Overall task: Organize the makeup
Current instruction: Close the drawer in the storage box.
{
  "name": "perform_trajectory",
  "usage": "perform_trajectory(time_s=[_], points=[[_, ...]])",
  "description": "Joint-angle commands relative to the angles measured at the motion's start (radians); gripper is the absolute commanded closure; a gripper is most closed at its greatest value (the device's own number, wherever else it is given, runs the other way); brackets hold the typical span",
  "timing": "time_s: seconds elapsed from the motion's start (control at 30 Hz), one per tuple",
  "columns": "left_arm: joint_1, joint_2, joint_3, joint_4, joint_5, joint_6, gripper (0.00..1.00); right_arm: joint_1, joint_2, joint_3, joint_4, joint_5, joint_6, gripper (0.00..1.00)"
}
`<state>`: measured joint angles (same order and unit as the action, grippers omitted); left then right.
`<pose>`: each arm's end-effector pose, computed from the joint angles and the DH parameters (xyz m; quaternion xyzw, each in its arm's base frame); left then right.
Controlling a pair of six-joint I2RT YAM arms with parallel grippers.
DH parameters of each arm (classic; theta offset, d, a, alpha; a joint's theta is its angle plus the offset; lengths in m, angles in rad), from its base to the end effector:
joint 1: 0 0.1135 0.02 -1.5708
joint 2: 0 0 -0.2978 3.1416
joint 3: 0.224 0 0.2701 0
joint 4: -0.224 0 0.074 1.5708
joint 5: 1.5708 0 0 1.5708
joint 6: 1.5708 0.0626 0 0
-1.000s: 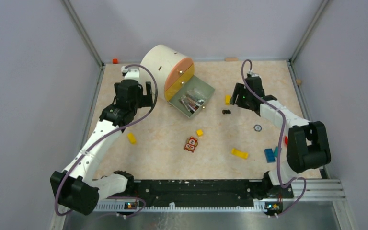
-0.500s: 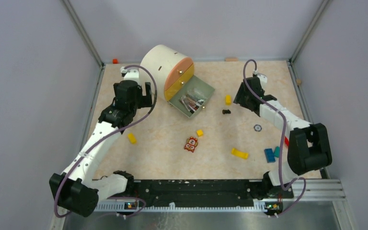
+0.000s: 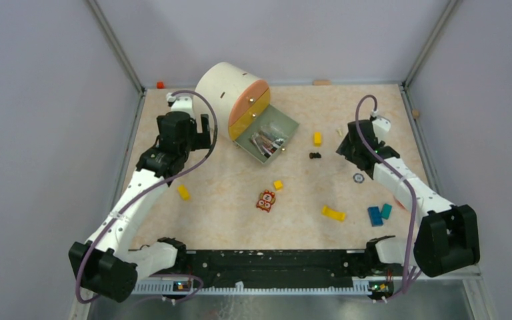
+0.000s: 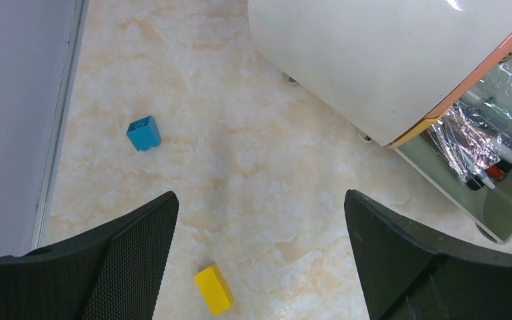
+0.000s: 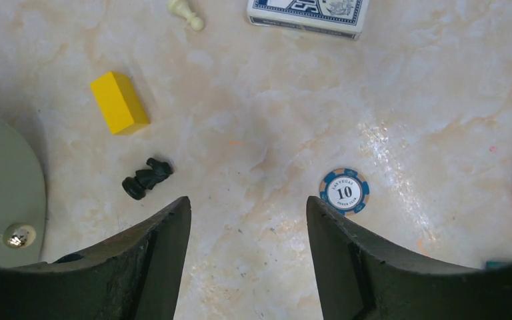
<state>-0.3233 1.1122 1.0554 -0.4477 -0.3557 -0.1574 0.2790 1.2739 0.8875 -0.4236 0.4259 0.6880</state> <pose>0.2636 -0.0653 0.3613 -0.0194 0.8522 0.0289 0.5221 0.2857 0.0549 0.2597 0.2611 0.8727 -0.0050 0.4125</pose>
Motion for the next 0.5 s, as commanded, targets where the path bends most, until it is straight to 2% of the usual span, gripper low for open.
perform_trajectory(time_s=[0.0, 0.17, 0.47], points=[[0.004, -0.031, -0.007, 0.041, 0.017, 0.001, 0.01, -0.001, -0.028, -0.021, -0.008, -0.026, 0.003, 0.36], [0.004, -0.037, -0.008, 0.041, 0.013, 0.001, 0.01, 0.008, -0.018, -0.029, 0.083, -0.262, -0.113, 0.37], [0.004, -0.02, -0.009, 0.029, 0.036, -0.035, 0.01, 0.095, 0.025, -0.022, 0.134, -0.289, -0.09, 0.37]])
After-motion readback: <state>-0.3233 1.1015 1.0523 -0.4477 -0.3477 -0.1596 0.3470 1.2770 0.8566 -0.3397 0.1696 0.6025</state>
